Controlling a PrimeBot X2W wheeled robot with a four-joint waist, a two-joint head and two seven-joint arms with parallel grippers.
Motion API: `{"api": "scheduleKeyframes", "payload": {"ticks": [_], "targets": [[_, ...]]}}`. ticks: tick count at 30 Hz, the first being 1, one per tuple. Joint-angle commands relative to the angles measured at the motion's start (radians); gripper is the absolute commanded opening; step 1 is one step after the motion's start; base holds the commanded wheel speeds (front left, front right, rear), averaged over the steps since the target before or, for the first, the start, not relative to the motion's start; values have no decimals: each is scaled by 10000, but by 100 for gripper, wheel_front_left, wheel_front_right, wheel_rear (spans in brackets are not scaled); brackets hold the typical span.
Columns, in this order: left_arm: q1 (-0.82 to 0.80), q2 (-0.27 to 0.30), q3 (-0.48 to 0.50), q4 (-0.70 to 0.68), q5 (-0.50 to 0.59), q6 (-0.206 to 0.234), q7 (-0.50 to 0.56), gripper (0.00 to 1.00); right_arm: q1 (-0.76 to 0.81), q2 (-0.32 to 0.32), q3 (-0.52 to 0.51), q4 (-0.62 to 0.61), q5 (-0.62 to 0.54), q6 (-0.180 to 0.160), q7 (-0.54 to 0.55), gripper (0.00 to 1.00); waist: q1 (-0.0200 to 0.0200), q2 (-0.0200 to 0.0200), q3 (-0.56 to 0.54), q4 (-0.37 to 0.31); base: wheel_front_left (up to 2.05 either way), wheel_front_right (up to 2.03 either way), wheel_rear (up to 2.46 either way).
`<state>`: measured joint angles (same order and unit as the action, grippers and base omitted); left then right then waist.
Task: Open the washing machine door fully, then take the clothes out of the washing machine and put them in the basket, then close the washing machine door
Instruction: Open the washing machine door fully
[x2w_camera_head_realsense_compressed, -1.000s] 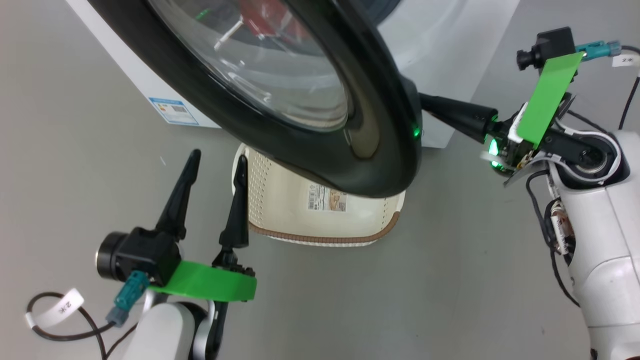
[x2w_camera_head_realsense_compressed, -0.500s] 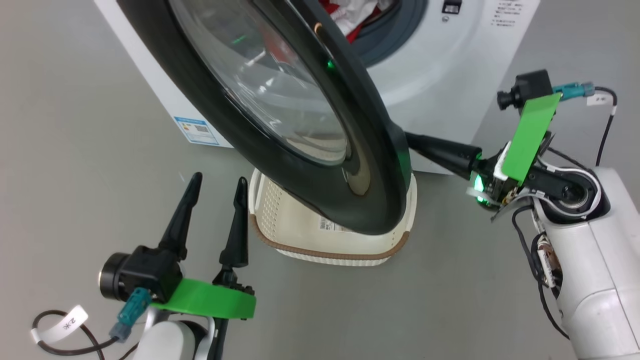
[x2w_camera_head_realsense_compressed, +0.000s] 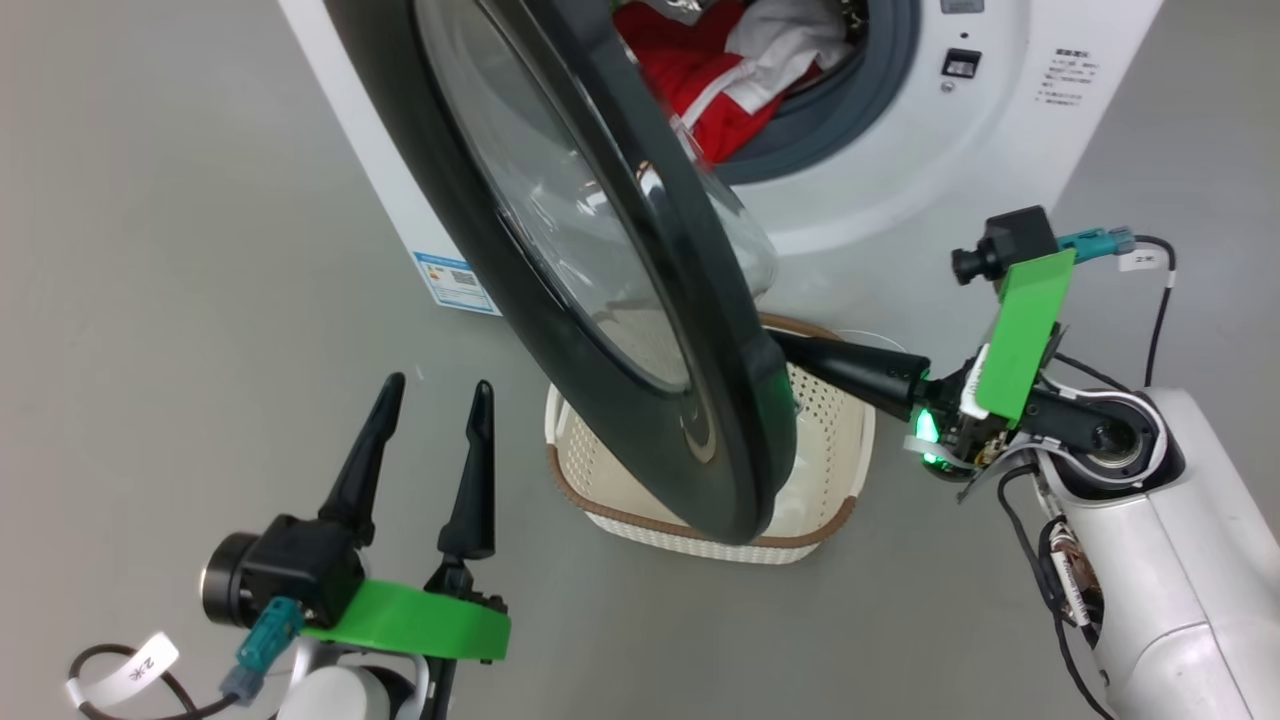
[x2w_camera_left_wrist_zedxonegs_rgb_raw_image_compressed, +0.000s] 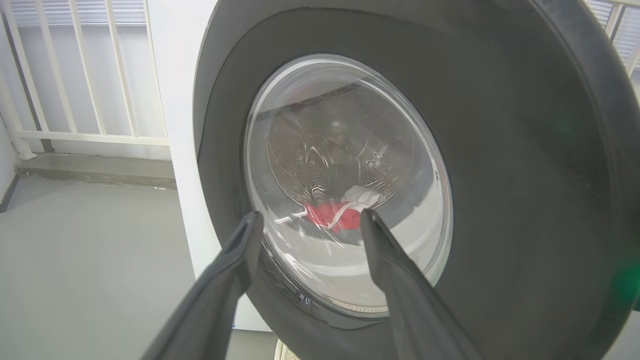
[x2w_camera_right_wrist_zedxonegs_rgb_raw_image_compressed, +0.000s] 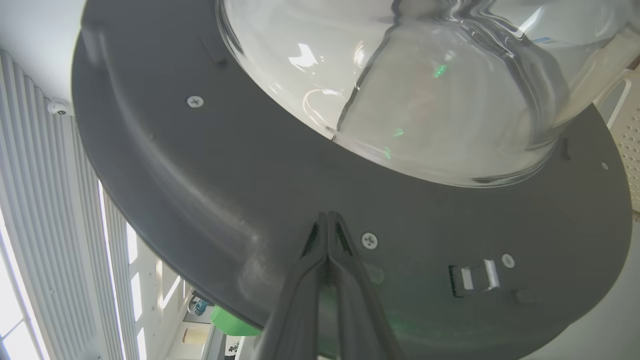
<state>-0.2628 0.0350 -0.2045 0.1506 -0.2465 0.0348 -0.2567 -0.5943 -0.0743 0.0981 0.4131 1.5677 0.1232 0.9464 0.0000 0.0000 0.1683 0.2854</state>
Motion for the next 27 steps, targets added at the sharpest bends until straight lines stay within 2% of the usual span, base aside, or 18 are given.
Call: {"api": "scheduleKeyframes", "payload": {"ticks": [1, 27], "targets": [[86, 152, 356, -258, -3, 52, -51, 100, 1, 224, 270, -318, 102, 75, 72, 0, 0, 0, -102, 121, 0, 0, 0], [520, 152, 353, -335, -138, 111, -51, 100, 858, 238, 1492, -775, 730, 75, -115, 0, 0, 0, -484, 1443, 0, 0, 0]]}}
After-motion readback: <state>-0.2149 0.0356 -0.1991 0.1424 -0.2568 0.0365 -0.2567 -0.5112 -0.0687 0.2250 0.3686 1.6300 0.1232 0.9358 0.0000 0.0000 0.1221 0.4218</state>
